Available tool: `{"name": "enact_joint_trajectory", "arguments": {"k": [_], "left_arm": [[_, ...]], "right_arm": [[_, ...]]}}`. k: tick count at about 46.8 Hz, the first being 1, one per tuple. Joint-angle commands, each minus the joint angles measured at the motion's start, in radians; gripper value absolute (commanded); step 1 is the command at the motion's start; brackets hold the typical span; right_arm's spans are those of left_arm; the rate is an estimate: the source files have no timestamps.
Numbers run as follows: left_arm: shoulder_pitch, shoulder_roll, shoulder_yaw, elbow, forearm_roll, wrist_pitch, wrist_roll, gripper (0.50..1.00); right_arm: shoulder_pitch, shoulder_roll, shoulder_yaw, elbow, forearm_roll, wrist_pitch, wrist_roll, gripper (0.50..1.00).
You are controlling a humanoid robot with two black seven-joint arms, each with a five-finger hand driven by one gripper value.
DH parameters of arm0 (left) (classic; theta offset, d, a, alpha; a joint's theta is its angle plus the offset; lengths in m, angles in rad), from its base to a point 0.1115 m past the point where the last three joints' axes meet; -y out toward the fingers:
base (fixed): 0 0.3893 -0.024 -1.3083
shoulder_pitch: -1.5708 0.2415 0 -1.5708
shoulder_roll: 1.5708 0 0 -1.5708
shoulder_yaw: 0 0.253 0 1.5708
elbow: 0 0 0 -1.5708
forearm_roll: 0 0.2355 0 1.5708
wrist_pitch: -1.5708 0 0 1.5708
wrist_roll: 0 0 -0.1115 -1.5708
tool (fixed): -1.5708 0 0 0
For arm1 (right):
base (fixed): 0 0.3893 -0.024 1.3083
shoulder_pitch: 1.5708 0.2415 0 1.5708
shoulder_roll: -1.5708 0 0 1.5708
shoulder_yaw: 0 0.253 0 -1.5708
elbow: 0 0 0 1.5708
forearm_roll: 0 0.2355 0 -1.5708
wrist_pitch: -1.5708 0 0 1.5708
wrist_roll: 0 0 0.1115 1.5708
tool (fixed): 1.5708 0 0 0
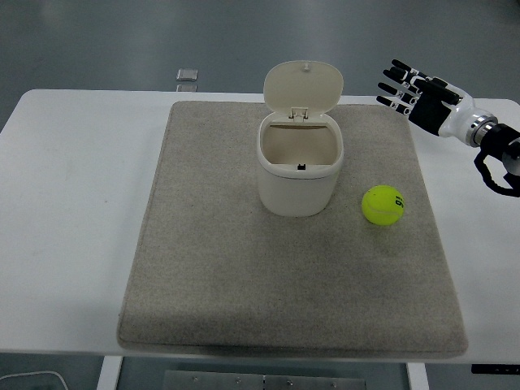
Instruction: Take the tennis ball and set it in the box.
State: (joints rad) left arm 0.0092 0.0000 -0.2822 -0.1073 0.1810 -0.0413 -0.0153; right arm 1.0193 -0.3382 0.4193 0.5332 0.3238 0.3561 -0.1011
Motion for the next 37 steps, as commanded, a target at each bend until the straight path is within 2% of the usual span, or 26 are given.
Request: {"name": "enact_joint_trajectory", "arguments": {"k": [1, 18, 25, 37], "left_arm": [[0.001, 0.0, -0.002, 0.001, 0.0, 0.0, 0.0, 0.992], [0.0, 0.0, 0.002, 0.001, 0.0, 0.003, 0.0, 0.992], [0.0, 0.0, 0.0, 0.001, 0.0, 0.003, 0.0, 0.992], [0.0, 0.0, 0.0, 0.001, 0.0, 0.003, 0.0, 0.992]], "right_arm": [[0.001, -0.001, -0.001, 0.001, 0.0, 0.001, 0.0, 0.907], [0.005, -0.001, -0.002, 0.001, -0.005, 0.0, 0.0, 0.907], [0.007, -0.002, -0.008, 0.001, -0.017, -0.031, 0.0, 0.907], [0.005, -0.01, -0.005, 0.001, -0.019, -0.046, 0.011, 0.907]]}}
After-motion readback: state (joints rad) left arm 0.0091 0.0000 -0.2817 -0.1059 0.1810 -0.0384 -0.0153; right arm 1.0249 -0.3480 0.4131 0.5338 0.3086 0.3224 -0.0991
